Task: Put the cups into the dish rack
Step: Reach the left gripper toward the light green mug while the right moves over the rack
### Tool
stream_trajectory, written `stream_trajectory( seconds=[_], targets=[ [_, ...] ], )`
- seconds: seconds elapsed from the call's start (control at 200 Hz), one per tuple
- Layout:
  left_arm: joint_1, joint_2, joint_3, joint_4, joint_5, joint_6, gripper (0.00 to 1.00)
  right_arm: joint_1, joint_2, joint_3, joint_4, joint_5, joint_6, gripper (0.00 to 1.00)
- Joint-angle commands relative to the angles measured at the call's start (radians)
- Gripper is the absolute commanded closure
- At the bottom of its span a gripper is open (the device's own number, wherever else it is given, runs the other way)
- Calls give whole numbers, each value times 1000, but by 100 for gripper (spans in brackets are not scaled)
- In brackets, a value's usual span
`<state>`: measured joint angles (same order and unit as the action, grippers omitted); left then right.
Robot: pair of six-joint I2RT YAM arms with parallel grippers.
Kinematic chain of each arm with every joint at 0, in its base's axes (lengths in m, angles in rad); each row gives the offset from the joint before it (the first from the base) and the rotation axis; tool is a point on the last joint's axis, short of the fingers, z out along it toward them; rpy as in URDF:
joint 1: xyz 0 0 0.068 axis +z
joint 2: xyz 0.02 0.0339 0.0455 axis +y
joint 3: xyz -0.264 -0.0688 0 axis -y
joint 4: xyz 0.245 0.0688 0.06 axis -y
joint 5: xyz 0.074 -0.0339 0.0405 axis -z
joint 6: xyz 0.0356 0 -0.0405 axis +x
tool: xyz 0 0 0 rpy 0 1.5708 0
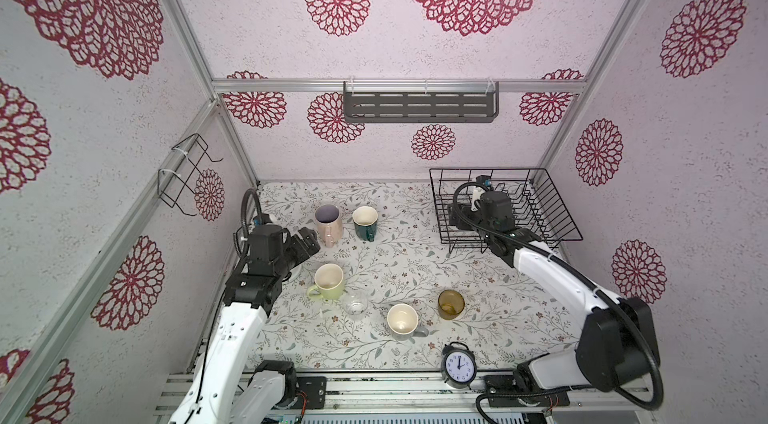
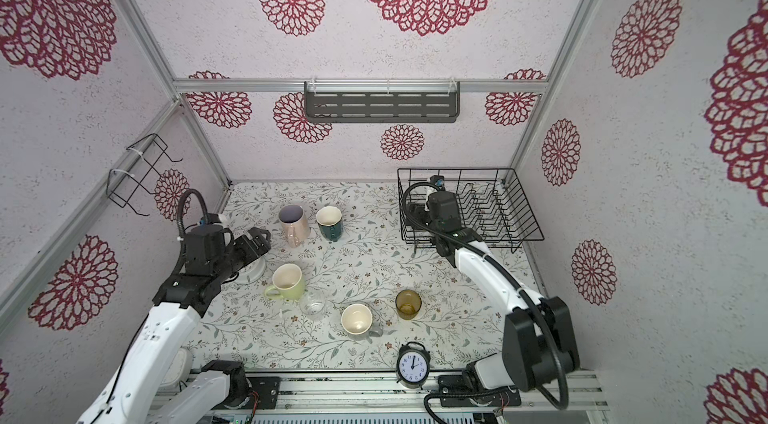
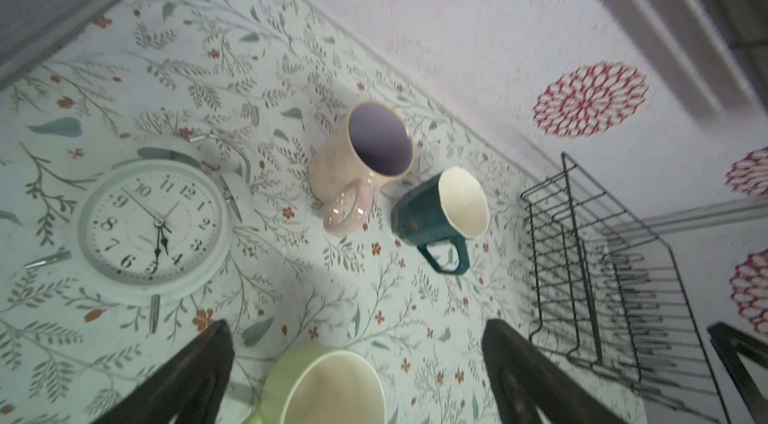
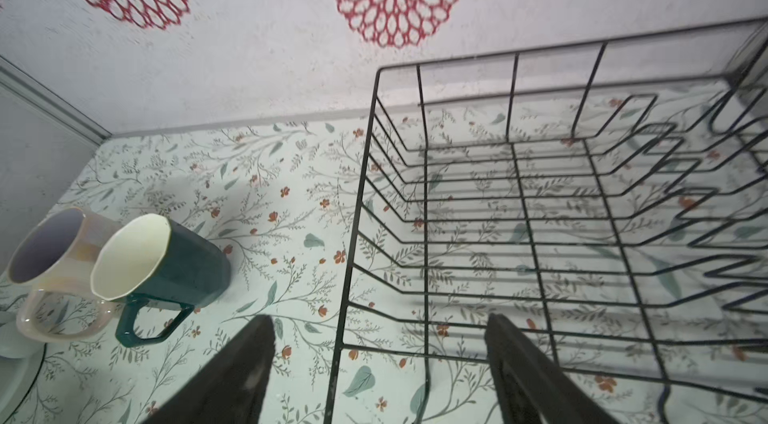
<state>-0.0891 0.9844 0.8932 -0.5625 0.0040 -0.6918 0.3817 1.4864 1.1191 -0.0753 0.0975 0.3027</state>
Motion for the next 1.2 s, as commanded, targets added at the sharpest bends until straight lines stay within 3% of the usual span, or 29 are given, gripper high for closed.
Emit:
stream_trajectory(
  seconds=[0.0,0.37,0.501,0.606,1.016,1.116,1.196],
  targets=[
    [-8,64,79,-251,-10,49,3,31,91,92,-199,29,-45,27],
    [-21,142,132,-559,-78,44,3,86,318,289,-324,16,-70,49],
    [-21,120,108,-562,-66,34,0,111,355,316,-333,40,-74,73],
    [-21,132,89,-555,-37,34,3,142,364,332,-364,33,-73,84],
    [-23,206,83,-485,81,35,10,370,260,253,-375,30,59,84],
    [-23,235,92,-478,86,42,12,419,233,230,-361,32,118,82],
    [-26,254,100,-488,79,46,12,445,202,214,-349,39,151,75]
  ],
)
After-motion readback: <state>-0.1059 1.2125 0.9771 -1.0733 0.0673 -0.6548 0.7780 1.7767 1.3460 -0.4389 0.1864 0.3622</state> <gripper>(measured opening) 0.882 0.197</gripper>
